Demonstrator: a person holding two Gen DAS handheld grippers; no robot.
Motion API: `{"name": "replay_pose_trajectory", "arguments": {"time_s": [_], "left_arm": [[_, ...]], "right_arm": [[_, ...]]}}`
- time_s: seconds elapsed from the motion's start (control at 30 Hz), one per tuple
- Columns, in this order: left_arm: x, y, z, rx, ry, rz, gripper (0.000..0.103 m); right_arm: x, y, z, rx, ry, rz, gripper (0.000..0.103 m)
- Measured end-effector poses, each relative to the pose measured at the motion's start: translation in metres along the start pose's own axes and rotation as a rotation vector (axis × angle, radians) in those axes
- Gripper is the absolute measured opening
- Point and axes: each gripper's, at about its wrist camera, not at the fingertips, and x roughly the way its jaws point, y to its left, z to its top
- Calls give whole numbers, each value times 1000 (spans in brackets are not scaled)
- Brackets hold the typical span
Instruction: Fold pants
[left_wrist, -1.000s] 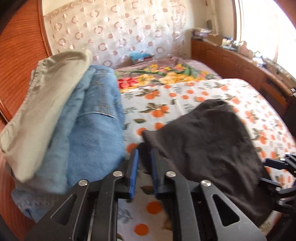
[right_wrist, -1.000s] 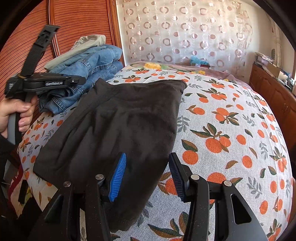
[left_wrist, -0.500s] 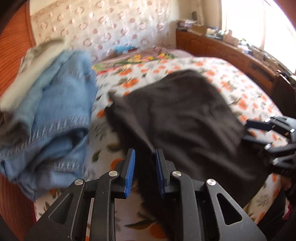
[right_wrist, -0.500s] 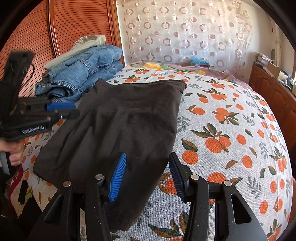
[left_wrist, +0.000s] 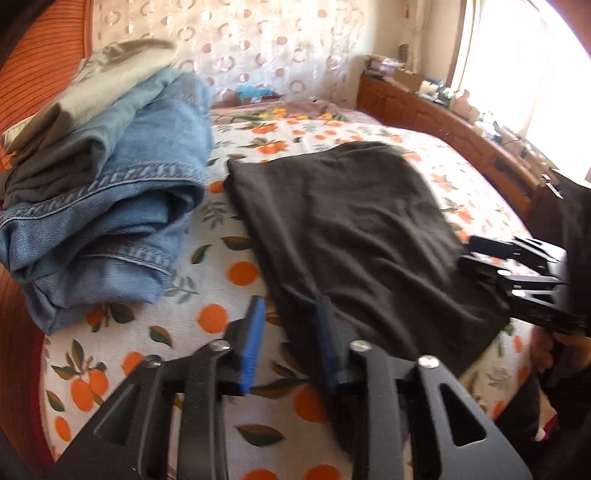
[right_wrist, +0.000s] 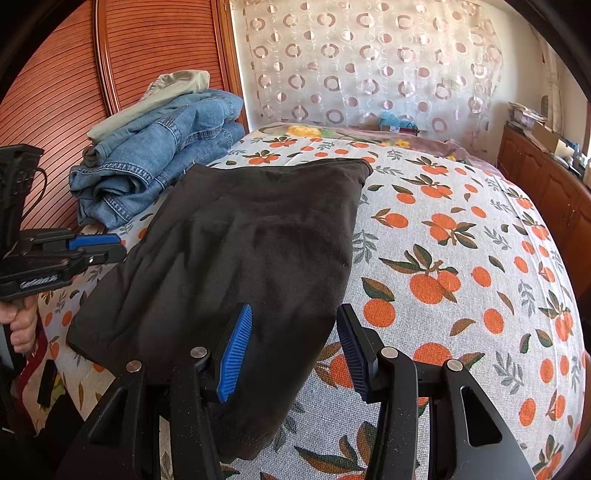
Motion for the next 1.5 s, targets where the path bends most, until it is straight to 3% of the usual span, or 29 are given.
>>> {"name": "replay_pose_trajectory", "arguments": {"time_s": [0.07, 0.2, 0.5, 0.7, 1.1, 1.4, 1.5], "left_arm": [[-6, -5, -2, 1, -19, -20, 47], [-11, -14, -8, -5, -24, -51, 47], [-1, -23, -24, -1, 28, -35, 47], [-7, -23, -36, -8, 15, -36, 48], [-18, -18, -53, 5, -10, -19, 49], [-24, -17, -57, -30, -16, -46, 49], [-26, -20, -59, -36, -20, -86, 41]], "right_arm": [[1, 0, 0, 2, 2, 0, 50], [1, -1, 1, 5, 3, -1, 50], [1, 0, 0, 5, -2, 7, 50], [-6, 5, 0, -10, -13, -23, 50], [-32, 22, -36, -48, 51, -9, 50], [-51, 18, -43, -19, 38, 10, 50], [-52, 17, -46, -4, 31, 19, 50]]}}
